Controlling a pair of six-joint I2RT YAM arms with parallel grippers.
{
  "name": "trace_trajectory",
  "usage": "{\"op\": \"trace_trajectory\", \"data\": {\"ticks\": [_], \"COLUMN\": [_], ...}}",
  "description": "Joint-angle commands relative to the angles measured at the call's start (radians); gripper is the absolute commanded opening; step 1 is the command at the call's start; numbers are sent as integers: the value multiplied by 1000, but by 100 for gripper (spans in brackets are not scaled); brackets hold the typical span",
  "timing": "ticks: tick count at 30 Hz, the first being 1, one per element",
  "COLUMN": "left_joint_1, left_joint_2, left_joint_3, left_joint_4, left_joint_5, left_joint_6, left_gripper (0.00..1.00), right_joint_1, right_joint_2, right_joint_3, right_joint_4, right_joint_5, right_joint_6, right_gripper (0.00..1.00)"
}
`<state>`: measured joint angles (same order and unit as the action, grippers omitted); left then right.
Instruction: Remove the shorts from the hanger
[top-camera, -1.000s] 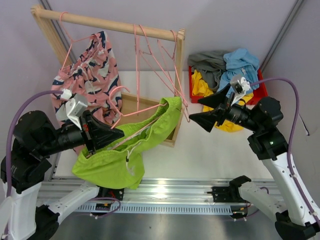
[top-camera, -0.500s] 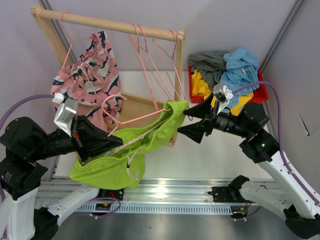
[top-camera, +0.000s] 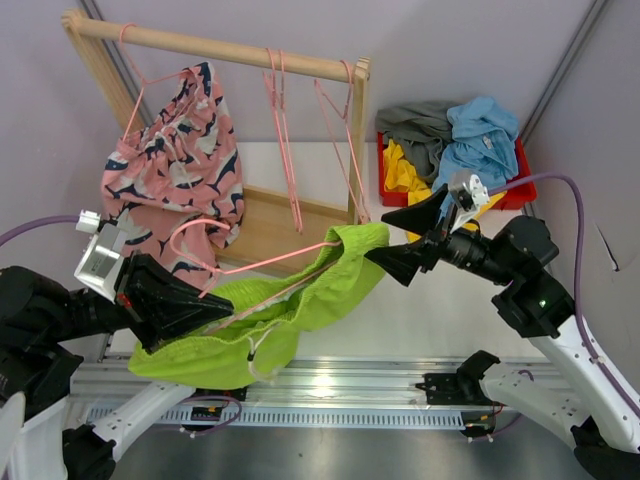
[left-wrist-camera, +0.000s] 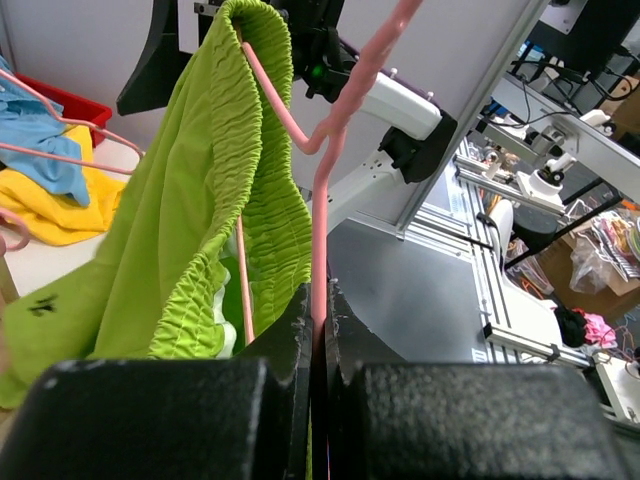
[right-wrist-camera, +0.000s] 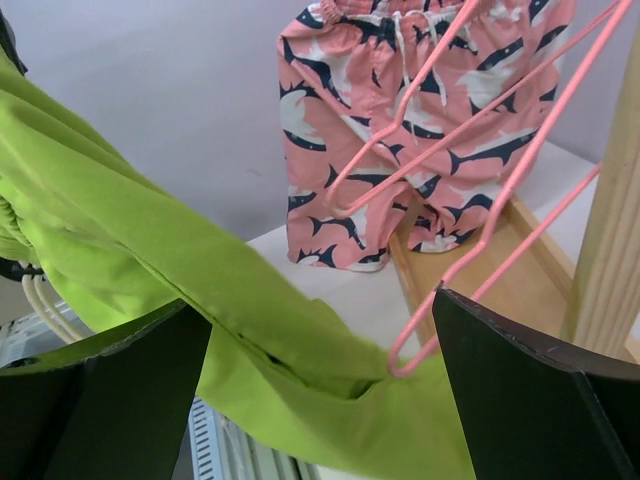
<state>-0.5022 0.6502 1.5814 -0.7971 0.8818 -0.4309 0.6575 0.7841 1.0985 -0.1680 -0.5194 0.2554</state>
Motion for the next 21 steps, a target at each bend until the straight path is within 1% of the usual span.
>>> {"op": "trace_trajectory", "data": {"ticks": [1, 3, 5, 6, 7, 9, 11, 12, 13, 14, 15, 17, 20, 21], "left_joint_1": [-7, -7, -7, -7, -7, -7, -7, -6, -7, -7, -7, -7, -9, -19], "left_joint_2": [-15, -12, -6, -4, -6, -3, 5, 11, 17, 22, 26, 28, -1, -9], "left_joint_3": [-6, -6, -6, -3, -4, -4, -9, -32, -47, -79, -108, -144, -176, -182], "left_joint_4": [81, 79, 72, 65, 58, 44, -11, -34, -59, -92, -106, -132, -134, -125], "left_joint_5": [28, 22, 5, 2, -1, -29, -75, -143, -174, -194, -226, -247, -228, -219], "left_joint_6": [-28, -26, -17, -14, -8, 17, 46, 58, 85, 93, 99, 110, 113, 103], "left_gripper": [0, 0, 0, 0, 0, 0, 0, 0, 0, 0, 0, 0, 0, 0], "right_joint_1": [5, 5, 5, 10, 13, 27, 30, 28, 28, 27, 27, 16, 2, -1], "right_joint_2": [-6, 4, 27, 35, 43, 32, 1, -8, -17, -26, -31, -26, 1, 7], "right_joint_3": [58, 61, 58, 57, 49, 28, 14, 14, 18, 40, 53, 111, 164, 184], "right_joint_4": [21, 48, 76, 96, 107, 155, 195, 206, 209, 208, 200, 179, 171, 171], "right_joint_5": [45, 32, -22, -37, -51, -54, 24, 65, 106, 202, 246, 355, 464, 563], "right_joint_6": [-21, -1, 24, 30, 38, 48, 50, 36, 22, 9, -23, -60, -116, -122], "right_gripper": [99, 99, 56, 31, 0, 0, 0, 0, 0, 0, 0, 0, 0, 0]}}
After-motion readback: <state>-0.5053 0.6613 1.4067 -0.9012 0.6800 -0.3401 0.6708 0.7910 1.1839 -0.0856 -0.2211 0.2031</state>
